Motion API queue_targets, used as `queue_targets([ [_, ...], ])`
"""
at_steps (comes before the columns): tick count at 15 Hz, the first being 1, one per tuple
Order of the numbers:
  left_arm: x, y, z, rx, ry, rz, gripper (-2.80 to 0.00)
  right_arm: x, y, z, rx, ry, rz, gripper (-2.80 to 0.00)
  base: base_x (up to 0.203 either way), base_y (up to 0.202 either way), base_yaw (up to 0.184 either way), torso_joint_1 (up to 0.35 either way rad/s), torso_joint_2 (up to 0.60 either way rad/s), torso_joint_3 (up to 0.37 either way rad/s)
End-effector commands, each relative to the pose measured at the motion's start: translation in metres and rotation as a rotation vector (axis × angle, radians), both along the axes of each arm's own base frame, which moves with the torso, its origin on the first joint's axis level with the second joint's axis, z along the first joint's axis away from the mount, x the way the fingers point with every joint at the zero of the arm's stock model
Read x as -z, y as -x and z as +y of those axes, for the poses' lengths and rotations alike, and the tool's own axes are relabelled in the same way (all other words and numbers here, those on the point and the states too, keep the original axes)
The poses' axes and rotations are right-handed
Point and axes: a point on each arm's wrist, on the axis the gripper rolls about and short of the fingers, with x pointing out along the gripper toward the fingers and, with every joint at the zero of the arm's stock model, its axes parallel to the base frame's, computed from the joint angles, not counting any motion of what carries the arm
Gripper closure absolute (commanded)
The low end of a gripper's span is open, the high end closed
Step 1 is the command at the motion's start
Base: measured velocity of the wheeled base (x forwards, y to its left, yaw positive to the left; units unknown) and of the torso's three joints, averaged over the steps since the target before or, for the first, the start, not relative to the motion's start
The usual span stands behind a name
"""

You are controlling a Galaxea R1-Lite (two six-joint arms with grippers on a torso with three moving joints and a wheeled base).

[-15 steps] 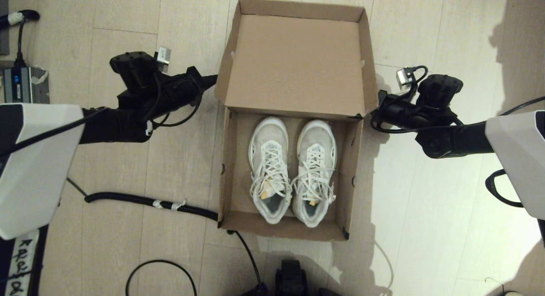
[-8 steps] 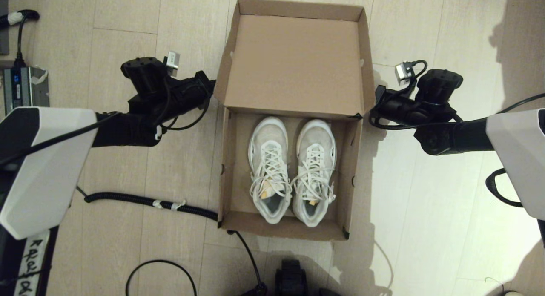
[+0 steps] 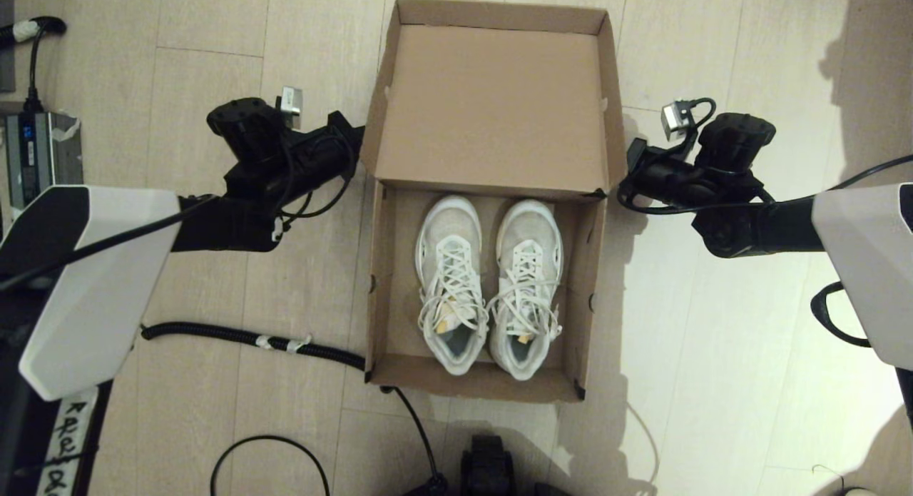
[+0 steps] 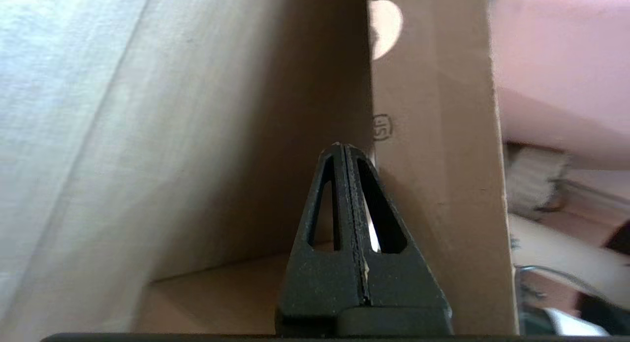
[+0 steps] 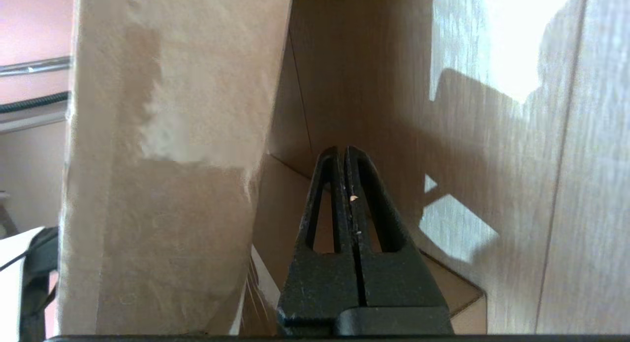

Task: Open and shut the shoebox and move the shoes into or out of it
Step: Close the shoe box

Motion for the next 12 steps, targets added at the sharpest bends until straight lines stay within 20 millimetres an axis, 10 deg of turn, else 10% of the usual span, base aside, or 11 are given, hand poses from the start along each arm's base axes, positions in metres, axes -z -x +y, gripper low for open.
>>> queue_targets([
  [1, 0.003, -0.002, -0.002, 0.022, 0.027, 0.006, 0.00, 0.001, -0.004, 0.001, -0.008, -0.006, -0.007, 0.00, 0.000, 0.000, 0.000, 0.000, 0.00, 0.000],
  [12, 0.021, -0.006, -0.019, 0.087, 0.065, -0.147, 0.00, 0.003, -0.015, 0.010, -0.006, -0.026, -0.130, 0.00, 0.000, 0.000, 0.000, 0.000, 0.00, 0.000],
])
